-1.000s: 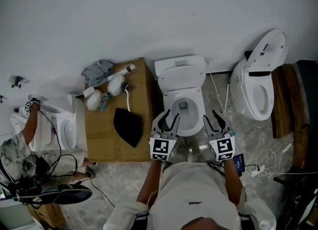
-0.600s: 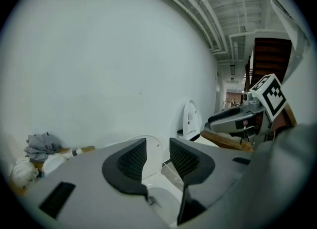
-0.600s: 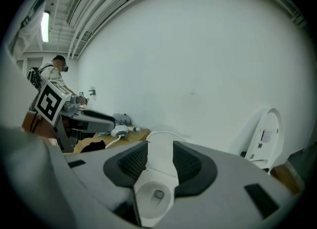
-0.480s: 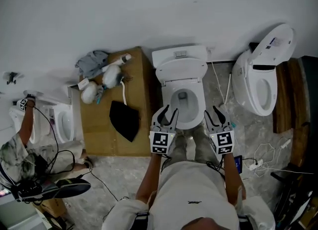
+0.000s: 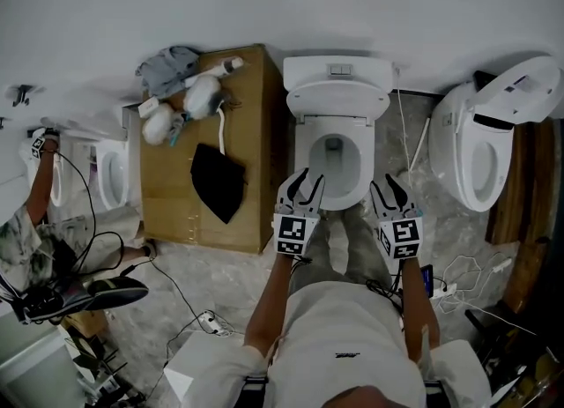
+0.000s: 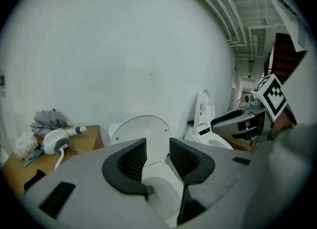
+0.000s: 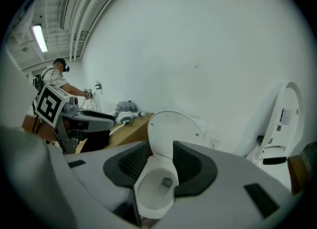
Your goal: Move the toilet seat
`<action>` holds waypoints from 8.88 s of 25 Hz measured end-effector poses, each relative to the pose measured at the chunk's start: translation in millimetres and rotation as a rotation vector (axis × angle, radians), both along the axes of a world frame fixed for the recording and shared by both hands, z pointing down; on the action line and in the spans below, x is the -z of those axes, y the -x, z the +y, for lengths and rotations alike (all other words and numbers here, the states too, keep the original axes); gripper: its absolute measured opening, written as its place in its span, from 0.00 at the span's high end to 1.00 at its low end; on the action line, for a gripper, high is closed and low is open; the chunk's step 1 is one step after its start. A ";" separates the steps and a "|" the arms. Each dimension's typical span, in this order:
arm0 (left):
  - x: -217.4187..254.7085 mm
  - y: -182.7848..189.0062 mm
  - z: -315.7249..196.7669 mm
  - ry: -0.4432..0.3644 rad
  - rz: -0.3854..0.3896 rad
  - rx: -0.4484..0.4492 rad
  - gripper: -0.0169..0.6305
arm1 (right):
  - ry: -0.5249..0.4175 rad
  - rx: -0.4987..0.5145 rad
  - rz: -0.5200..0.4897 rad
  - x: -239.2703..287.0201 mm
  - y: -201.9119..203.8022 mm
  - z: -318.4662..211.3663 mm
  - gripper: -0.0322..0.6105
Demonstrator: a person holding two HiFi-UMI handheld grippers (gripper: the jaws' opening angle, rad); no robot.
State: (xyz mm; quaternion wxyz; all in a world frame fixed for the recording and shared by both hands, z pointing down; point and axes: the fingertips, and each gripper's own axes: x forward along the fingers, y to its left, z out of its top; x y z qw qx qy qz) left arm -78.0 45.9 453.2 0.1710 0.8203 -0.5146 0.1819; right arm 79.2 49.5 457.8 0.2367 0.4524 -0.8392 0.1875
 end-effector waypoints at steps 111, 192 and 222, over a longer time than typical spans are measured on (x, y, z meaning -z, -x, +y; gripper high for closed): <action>-513.6 42.4 119.3 0.810 0.116 0.222 0.42 | 0.672 -0.309 -0.064 -507.3 -18.9 113.7 0.39; -320.5 45.9 73.7 0.623 0.211 0.255 0.42 | 0.587 -0.426 -0.198 -315.6 -20.8 66.5 0.43; -241.3 51.7 12.7 0.504 0.437 0.393 0.42 | 0.505 -0.536 -0.386 -238.2 -21.4 4.4 0.43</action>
